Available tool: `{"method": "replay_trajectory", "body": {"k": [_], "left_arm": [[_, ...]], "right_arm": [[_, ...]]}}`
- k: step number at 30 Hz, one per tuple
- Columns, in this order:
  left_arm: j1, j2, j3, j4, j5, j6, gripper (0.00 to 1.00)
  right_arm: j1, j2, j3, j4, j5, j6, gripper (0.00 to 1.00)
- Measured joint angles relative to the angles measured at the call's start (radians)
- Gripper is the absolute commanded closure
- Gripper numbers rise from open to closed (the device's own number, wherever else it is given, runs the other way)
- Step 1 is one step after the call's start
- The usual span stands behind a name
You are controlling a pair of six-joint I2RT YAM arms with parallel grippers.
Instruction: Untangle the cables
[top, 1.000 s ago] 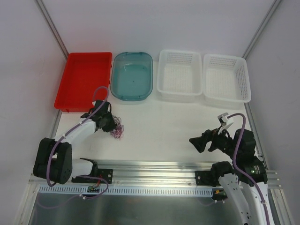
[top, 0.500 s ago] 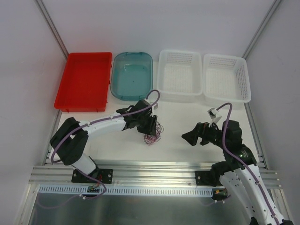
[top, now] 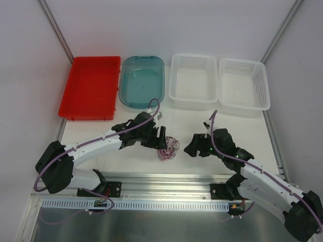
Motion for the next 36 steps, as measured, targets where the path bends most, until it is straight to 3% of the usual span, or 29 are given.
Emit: {"method": "replay_trajectory", "body": {"k": [2,14,18,26,32,35,36], "left_arm": [[0.0,-0.014,-0.023,0.017,-0.01,-0.015,0.33],[-0.04,0.055,-0.061,0.104,-0.014,-0.066,0.41],[-0.046,0.105,-0.061,0.109,-0.014,-0.08,0.5],[-0.047,0.152,-0.061,0.122,-0.014,-0.097,0.77],[-0.047,0.154,-0.061,0.129,-0.014,-0.105,0.86],[-0.047,0.157,-0.061,0.136,-0.014,-0.109,0.88],[-0.047,0.158,-0.061,0.137,-0.014,-0.109,0.9]], "right_arm": [[0.015,0.051,0.001,0.048,0.04,0.013,0.27],[0.022,0.279,0.036,0.222,0.142,0.036,0.43],[0.025,0.358,0.034,0.3,0.138,0.045,0.49],[0.03,0.523,0.031,0.47,0.099,0.058,0.57],[0.039,0.615,0.031,0.548,0.052,0.062,0.61],[0.048,0.645,0.031,0.576,0.035,0.063,0.68],[0.051,0.654,0.031,0.587,0.031,0.064,0.75]]}}
